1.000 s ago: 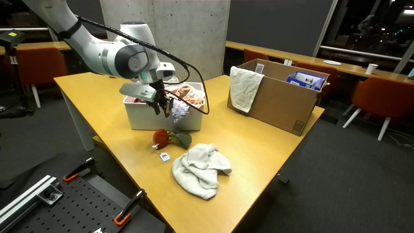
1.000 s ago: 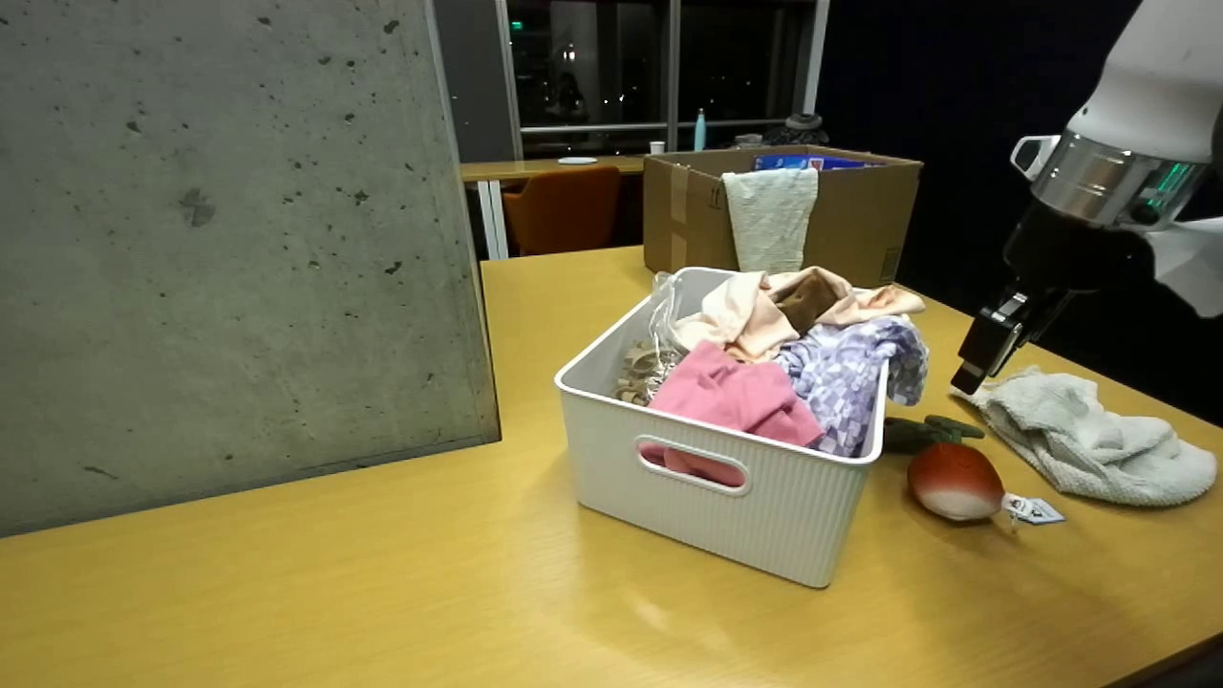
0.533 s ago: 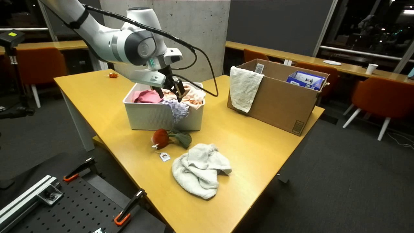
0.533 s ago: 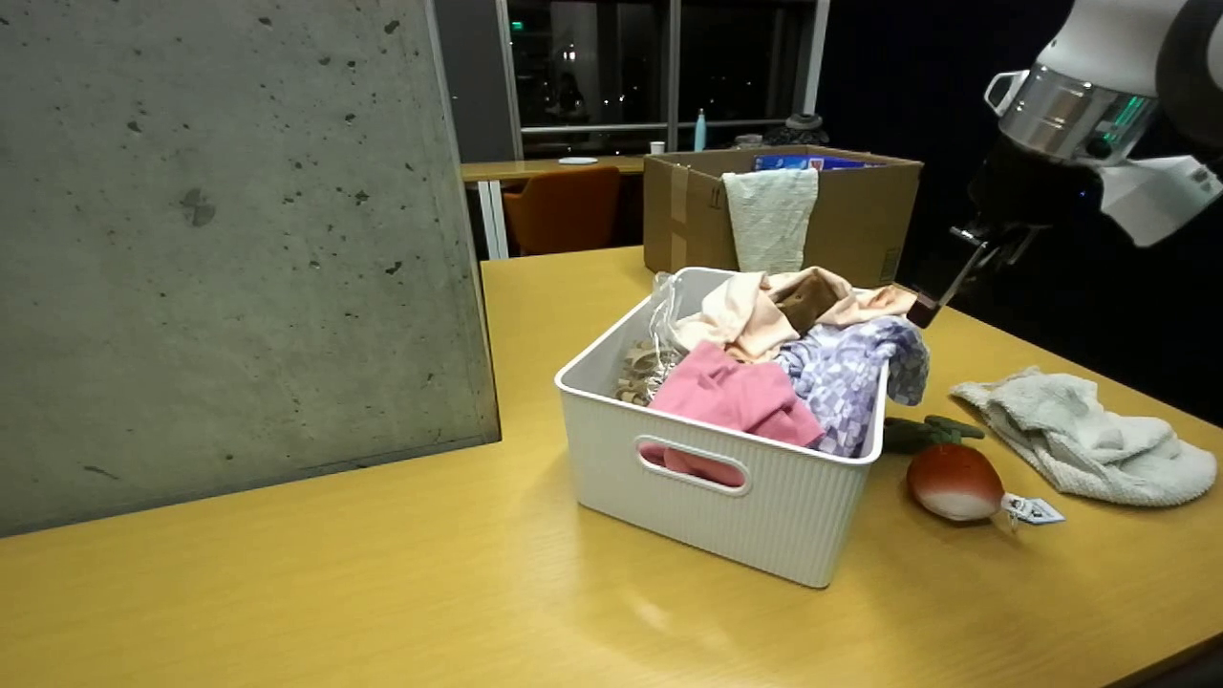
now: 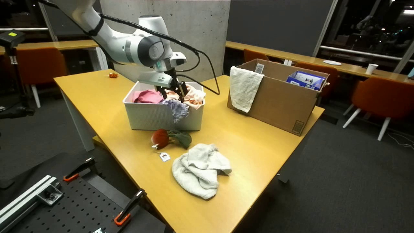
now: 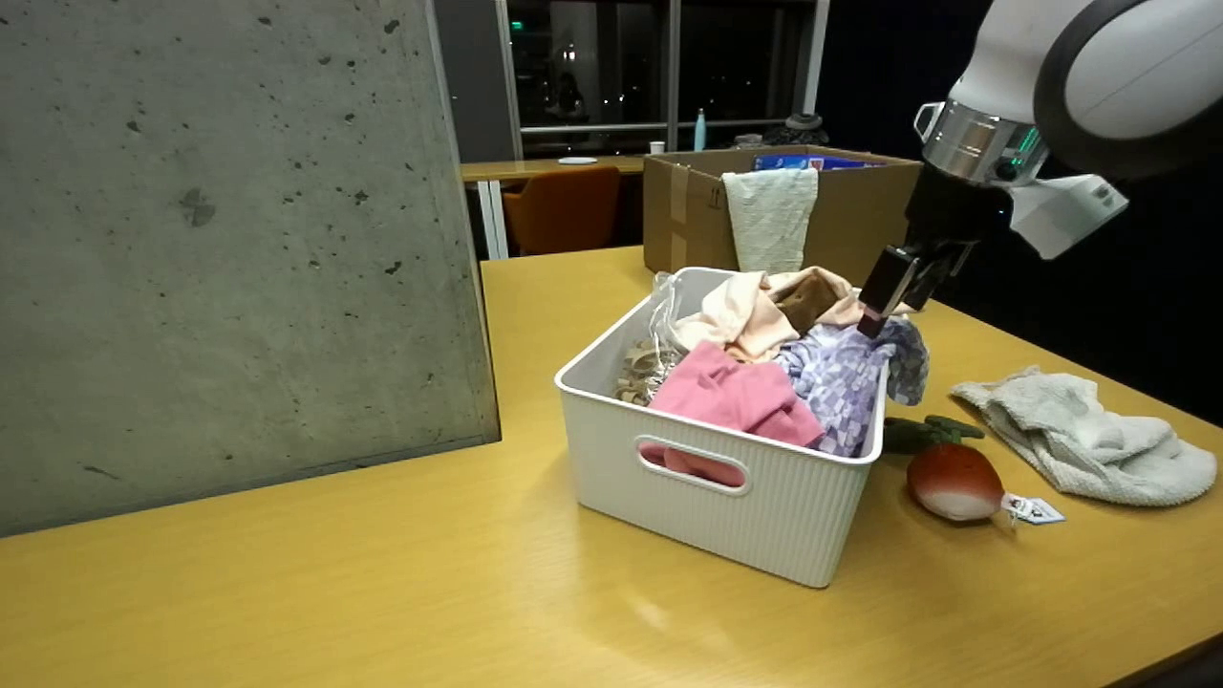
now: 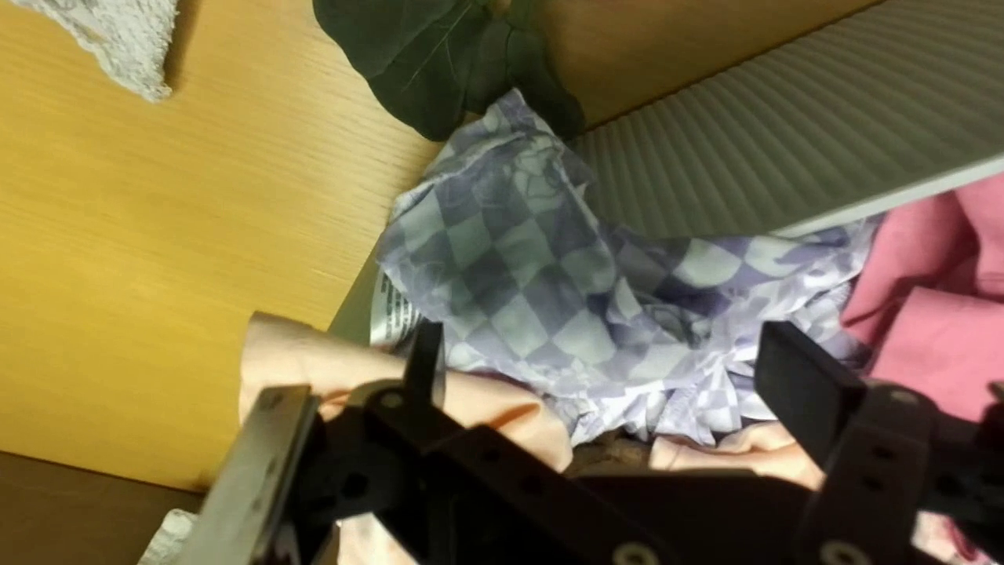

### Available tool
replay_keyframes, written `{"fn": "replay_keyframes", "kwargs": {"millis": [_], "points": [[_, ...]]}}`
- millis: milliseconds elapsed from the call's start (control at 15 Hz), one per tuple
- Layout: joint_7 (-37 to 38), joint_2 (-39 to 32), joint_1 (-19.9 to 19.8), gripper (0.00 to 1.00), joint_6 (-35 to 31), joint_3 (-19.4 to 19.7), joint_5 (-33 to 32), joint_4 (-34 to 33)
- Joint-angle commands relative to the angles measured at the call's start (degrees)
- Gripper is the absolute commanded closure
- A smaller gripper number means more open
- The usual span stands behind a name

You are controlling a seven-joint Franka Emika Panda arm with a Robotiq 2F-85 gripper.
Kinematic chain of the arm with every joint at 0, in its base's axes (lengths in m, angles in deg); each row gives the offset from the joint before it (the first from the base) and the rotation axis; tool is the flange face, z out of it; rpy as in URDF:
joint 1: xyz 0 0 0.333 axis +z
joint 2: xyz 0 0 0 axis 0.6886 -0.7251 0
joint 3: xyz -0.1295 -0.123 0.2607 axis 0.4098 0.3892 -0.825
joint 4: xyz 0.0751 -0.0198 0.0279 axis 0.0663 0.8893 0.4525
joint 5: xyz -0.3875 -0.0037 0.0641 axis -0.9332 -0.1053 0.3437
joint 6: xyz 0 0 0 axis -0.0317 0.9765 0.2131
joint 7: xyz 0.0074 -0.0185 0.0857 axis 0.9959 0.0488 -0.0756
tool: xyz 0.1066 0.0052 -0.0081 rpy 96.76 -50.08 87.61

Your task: Put the pink shirt in the basket, then remove the white towel, the turnip plushie and the purple shirt from the basket

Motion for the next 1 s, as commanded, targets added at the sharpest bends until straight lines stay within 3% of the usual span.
{"fn": "replay_keyframes", "kwargs": {"millis": [0, 67, 133, 733, 933], "points": [[-0.47, -3.56, 0.23, 0.00, 2.35, -0.17, -0.12, -4.56], [-0.40, -3.97, 0.40, 0.25, 2.44, -0.20, -0.18, -4.75], [-0.32, -4.28, 0.60, 0.26, 2.56, -0.17, -0.28, -4.86], [0.84, -1.47, 1.55, 0.94, 2.24, 0.71, -2.07, -2.39], [1.67, 2.37, 1.92, 1.00, 1.98, 1.26, -2.71, -0.02]]}}
